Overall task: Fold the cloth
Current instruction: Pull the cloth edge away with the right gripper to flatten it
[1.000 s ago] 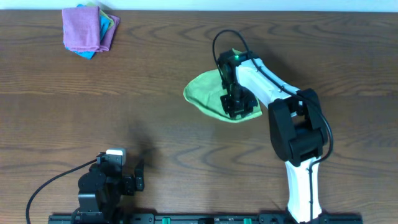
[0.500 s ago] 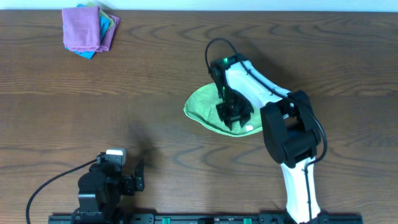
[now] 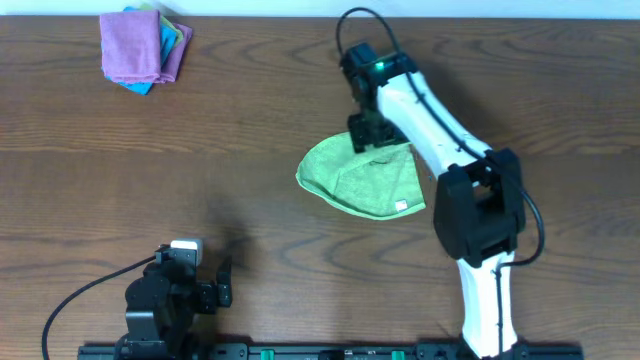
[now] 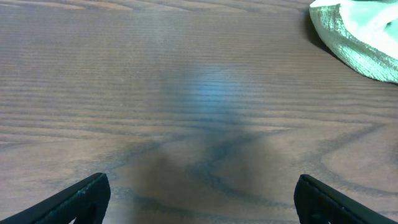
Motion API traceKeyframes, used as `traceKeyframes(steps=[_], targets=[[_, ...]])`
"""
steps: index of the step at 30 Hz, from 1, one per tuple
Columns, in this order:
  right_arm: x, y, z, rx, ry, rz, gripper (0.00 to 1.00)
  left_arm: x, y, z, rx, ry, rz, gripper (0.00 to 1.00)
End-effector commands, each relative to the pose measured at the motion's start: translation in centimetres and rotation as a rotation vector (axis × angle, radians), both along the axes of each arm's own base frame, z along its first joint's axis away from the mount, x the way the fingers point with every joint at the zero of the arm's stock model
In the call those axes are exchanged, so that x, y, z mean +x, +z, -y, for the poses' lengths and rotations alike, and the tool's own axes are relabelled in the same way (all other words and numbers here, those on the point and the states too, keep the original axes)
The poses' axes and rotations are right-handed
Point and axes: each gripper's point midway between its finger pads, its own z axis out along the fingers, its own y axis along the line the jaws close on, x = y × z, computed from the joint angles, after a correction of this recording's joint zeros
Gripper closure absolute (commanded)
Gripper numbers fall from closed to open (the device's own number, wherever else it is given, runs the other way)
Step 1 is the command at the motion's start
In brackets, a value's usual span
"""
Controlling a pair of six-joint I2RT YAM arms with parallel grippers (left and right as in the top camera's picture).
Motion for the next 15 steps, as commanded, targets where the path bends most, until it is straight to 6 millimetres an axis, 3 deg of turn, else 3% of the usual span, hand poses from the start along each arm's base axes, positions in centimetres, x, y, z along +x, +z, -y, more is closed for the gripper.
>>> traceKeyframes(steps=[1,8,13,15], targets=[[1.4,0.6,1.9,0.005,-0.042,0.041,0.38,-0.2,-0.4,0.0,0.0,-0.001,-0.013,0.05],[2.7,0.5,0.7,0.118,-0.032,0.063,0.43,-0.2,-0.4,0.0,0.0,-0.002,-0.013,0.05],[2.4,-1.2,0.3,0.153,-0.039,0.016,0.53,-0.2,-0.4,0.0,0.0,-0.002,-0.013,0.04],[2.4,-1.5,0.6,0.15,-0.045,0.01,0.51,-0.2,-0.4,0.0,0.0,-0.002,-0.013,0.05]])
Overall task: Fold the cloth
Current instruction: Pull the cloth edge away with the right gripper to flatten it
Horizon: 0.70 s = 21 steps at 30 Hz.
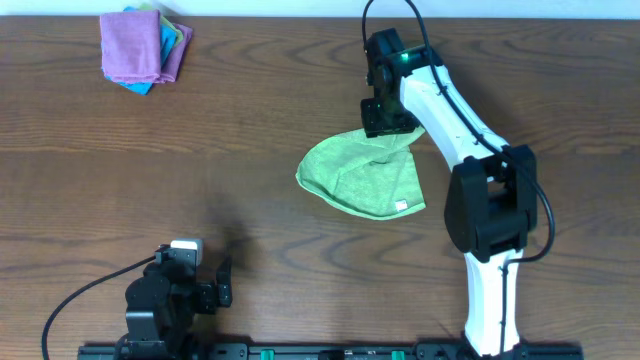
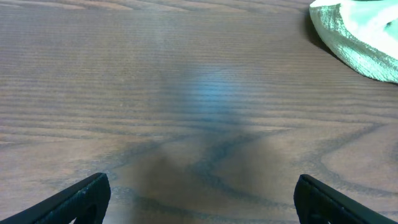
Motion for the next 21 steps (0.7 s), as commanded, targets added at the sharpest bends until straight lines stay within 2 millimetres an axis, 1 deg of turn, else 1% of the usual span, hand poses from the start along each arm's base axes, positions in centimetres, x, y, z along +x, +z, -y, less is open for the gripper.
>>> traceKeyframes(steps=[1,4,9,14,17,19,20,21], targets=[[-0.2,-1.2,0.2,0.011,-0.003,-0.036,0.51,-0.2,-0.3,0.0,0.0,-0.002,-0.013,0.04],[-0.3,-1.3,1.0,0.019,-0.023,-0.052,0.48,-0.2,-0.3,0.0,0.0,-0.002,-0.013,0.04],[-1.1,-2.4,1.9,0.056,-0.054,-0.102,0.52,-0.2,-0.3,0.0,0.0,-0.002,-0.013,0.04],[-1.6,-3.2,1.8,0.065,-0.054,-0.12,0.51,-0.2,-0.3,0.0,0.0,-0.002,-0.013,0.05],[-1.6,-3.3,1.2,0.094,-0.051,-0.119,0.56,-0.2,-0.3,0.0,0.0,-0.002,-0.013,0.04],[-1.3,-3.3,1.1,0.1,-0.05,-0.109,0.64,-0.2,-0.3,0.0,0.0,-0.002,-0.013,0.04],[-1.3,-3.3,1.1,0.1,-0.05,-0.107,0.7,-0.2,-0.3,0.0,0.0,-0.002,-0.013,0.04],[-1.2,-3.3,1.1,0.101,-0.05,-0.104,0.8,-0.2,-0.3,0.0,0.0,-0.002,-0.013,0.04]])
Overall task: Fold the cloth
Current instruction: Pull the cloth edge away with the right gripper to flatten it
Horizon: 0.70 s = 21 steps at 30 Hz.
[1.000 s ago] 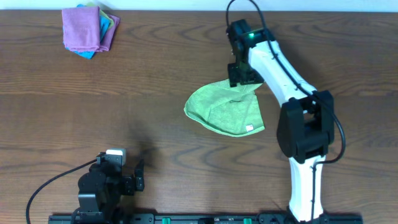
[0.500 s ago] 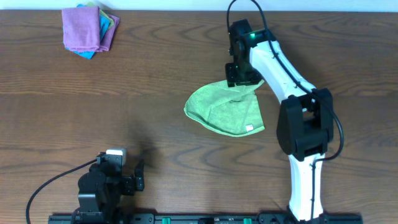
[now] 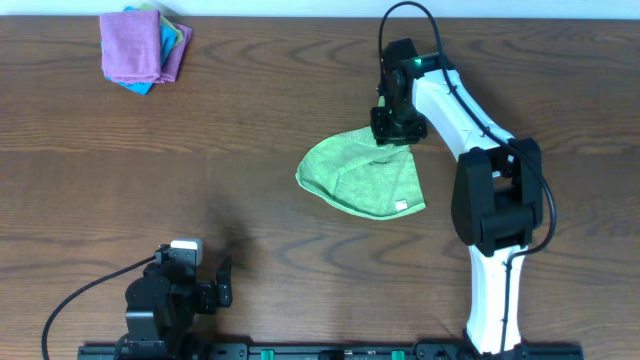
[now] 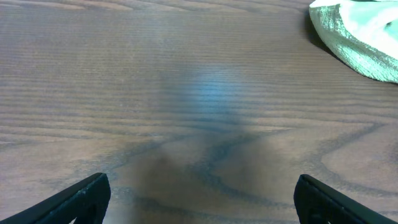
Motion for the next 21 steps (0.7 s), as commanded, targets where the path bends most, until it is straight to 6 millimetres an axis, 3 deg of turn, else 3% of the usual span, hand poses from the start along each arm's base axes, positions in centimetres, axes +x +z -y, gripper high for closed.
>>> traceKeyframes(steps=[1,3,7,11,14,18,21], targets=[[-0.1,-0.5,-0.2,0.013,0.004,-0.01,0.87,-0.2,-0.4,0.0,0.0,-0.002,-0.013,0.04],[-0.2,-0.4,-0.5,0.03,0.005,-0.013,0.97,-0.2,-0.4,0.0,0.0,-0.002,-0.013,0.04],[-0.1,0.2,-1.5,0.082,-0.007,-0.017,0.98,-0.2,-0.4,0.0,0.0,-0.002,-0.013,0.04],[1.4,3.3,-3.9,0.163,0.019,0.035,0.98,-0.2,-0.4,0.0,0.0,-0.002,-0.013,0.04],[3.4,6.6,-6.2,0.197,0.061,0.143,0.98,-0.2,-0.4,0.0,0.0,-0.002,-0.013,0.04],[5.0,10.7,-13.0,0.382,0.177,0.288,0.99,-0.2,-0.4,0.0,0.0,-0.002,-0.013,0.04],[4.3,13.1,-19.2,0.56,0.304,0.362,0.98,-0.2,-0.4,0.0,0.0,-0.002,-0.013,0.04]])
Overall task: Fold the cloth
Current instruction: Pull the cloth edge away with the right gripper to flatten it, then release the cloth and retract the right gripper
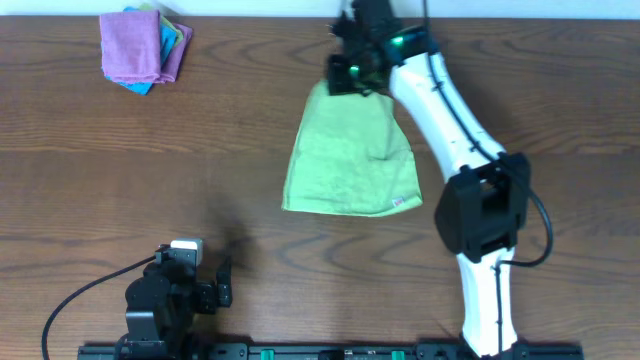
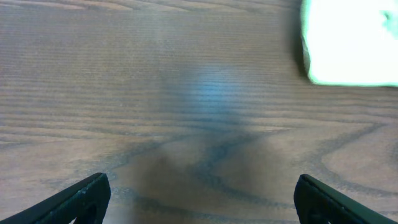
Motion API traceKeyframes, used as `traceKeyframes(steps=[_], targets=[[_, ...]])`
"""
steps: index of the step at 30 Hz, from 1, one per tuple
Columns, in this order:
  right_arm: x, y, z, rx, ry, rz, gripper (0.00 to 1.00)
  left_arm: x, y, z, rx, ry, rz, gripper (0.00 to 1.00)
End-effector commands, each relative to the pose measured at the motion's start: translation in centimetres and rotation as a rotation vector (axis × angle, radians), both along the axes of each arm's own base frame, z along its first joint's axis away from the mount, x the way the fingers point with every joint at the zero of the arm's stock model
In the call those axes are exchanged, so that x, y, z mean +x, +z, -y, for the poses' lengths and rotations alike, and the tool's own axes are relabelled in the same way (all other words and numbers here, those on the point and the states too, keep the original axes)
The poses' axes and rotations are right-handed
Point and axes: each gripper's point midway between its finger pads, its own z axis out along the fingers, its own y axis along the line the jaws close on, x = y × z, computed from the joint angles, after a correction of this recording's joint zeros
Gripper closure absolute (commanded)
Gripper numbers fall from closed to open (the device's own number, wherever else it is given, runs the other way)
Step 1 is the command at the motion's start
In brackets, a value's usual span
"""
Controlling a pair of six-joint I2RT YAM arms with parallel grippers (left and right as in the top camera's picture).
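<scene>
The green cloth (image 1: 348,150) lies stretched out on the wooden table (image 1: 200,170), narrow at its far end and wide at the near hem. My right gripper (image 1: 350,74) is at that narrow far end, shut on the cloth's edge. The cloth's near left corner shows as a bright blur in the left wrist view (image 2: 348,43). My left gripper (image 2: 202,183) rests low at the front left of the table, open over bare wood, far from the cloth.
A stack of folded cloths (image 1: 140,45), purple on top with blue and yellow beneath, sits at the far left corner. The table's far edge (image 1: 250,15) runs just behind the right gripper.
My right gripper has moved from the cloth's far right corner to a spot farther back and to the left. The cloth has gone from a rounded heap to a long, spread shape. The left arm has not moved.
The cloth lay as a rounded, bunched shape with my right gripper at its far edge. At the following two moments the gripper stood slightly farther right on that edge, with the cloth barely changed. Now the far end is drawn back and the cloth lies stretched out.
</scene>
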Motion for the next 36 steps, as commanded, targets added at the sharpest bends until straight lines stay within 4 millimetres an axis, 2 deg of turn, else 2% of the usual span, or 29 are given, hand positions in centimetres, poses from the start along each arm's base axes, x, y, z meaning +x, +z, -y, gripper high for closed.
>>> traceKeyframes(steps=[1,2,3,6,10,12,14,17,19,20,21,24,26,27,31,34,36], targets=[[-3.3,1.9,-6.8,0.162,0.201,0.003,0.91,-0.2,-0.3,0.0,0.0,-0.002,-0.013,0.04],[-4.2,2.1,-8.1,0.153,0.283,0.047,0.58,-0.2,-0.3,0.0,0.0,-0.002,-0.013,0.04],[-4.4,1.7,-8.3,0.112,0.307,0.071,0.01,-0.2,-0.3,0.0,0.0,-0.002,-0.013,0.04],[-4.2,0.1,-6.6,-0.015,0.242,0.058,0.01,-0.2,-0.3,0.0,0.0,-0.002,-0.013,0.04],[-3.0,-1.9,-1.6,-0.191,0.084,0.007,0.01,-0.2,-0.3,0.0,0.0,-0.002,-0.013,0.04],[-3.5,-2.6,0.6,-0.228,0.059,-0.056,0.1,-0.2,-0.3,0.0,0.0,-0.002,-0.013,0.04],[-4.1,-3.2,3.0,-0.264,0.028,-0.125,0.25,-0.2,-0.3,0.0,0.0,-0.002,-0.013,0.04],[-6.0,-2.6,6.4,-0.301,-0.017,-0.236,0.28,-0.2,-0.3,0.0,0.0,-0.002,-0.013,0.04],[-7.3,-1.0,8.0,-0.34,-0.033,-0.253,0.34,-0.2,-0.3,0.0,0.0,-0.002,-0.013,0.04],[-7.8,0.2,8.7,-0.372,-0.044,-0.239,0.4,-0.2,-0.3,0.0,0.0,-0.002,-0.013,0.05],[-8.8,2.4,9.4,-0.414,-0.051,-0.201,0.44,-0.2,-0.3,0.0,0.0,-0.002,-0.013,0.04],[-11.6,7.9,10.1,-0.471,-0.061,-0.092,0.38,-0.2,-0.3,0.1,-0.001,-0.003,-0.012,0.04],[-13.3,10.3,10.2,-0.478,-0.065,-0.045,0.36,-0.5,-0.3,1.0,-0.037,-0.048,-0.02,0.04],[-14.4,11.8,10.4,-0.483,-0.062,-0.015,0.31,-0.7,-0.3,1.4,-0.052,-0.067,-0.026,0.04],[-17.8,15.3,11.8,-0.507,-0.082,0.052,0.28,-0.8,-0.5,1.4,-0.051,-0.066,-0.035,0.04],[-20.0,16.4,13.1,-0.508,-0.101,0.065,0.28,-0.8,-0.5,1.4,-0.051,-0.066,-0.035,0.04],[-21.9,16.2,14.3,-0.511,-0.107,0.06,0.28,-0.8,-0.5,1.4,-0.051,-0.066,-0.035,0.04]])
